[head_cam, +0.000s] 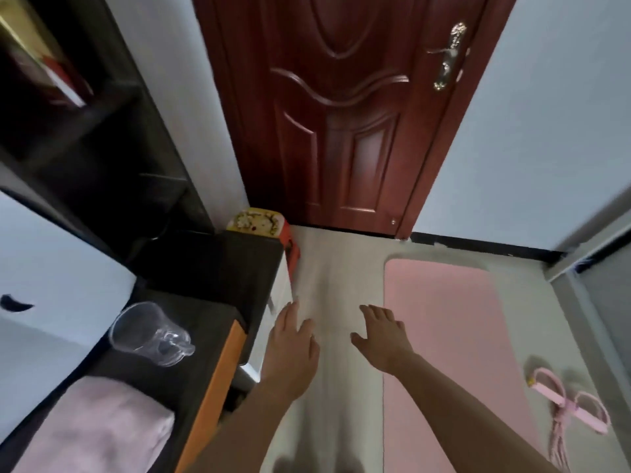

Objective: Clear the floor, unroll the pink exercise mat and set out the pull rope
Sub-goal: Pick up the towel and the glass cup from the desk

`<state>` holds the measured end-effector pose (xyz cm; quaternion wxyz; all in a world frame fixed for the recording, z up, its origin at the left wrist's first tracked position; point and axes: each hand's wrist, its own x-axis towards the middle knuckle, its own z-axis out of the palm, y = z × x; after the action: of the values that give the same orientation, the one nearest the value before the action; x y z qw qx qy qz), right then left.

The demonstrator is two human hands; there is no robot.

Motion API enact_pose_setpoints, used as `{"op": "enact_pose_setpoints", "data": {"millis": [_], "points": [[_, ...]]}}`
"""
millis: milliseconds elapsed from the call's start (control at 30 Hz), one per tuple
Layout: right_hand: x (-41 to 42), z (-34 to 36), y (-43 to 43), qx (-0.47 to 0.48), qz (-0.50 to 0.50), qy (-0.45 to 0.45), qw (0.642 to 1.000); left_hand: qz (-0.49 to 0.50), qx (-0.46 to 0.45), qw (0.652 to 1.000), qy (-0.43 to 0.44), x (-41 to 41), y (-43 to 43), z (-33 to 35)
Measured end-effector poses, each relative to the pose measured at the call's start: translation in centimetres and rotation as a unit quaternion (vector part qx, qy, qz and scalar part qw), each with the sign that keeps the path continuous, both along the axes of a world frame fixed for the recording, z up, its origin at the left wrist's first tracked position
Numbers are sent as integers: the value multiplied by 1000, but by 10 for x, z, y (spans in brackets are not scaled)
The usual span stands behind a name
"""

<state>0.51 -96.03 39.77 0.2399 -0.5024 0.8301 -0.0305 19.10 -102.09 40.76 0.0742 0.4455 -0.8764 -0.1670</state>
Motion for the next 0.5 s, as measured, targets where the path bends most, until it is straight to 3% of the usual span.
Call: {"op": "enact_pose_setpoints", "data": {"millis": [167, 400, 500], "points": [[78, 3, -59, -29, 70, -21, 997, 49, -27, 998, 20, 90, -10, 12], [174, 16, -108, -73, 124, -125, 982, 178, -119, 961, 176, 180, 16, 13], [204, 25, -118, -74, 165, -178, 967, 251, -110, 950, 148, 209, 33, 0]]}}
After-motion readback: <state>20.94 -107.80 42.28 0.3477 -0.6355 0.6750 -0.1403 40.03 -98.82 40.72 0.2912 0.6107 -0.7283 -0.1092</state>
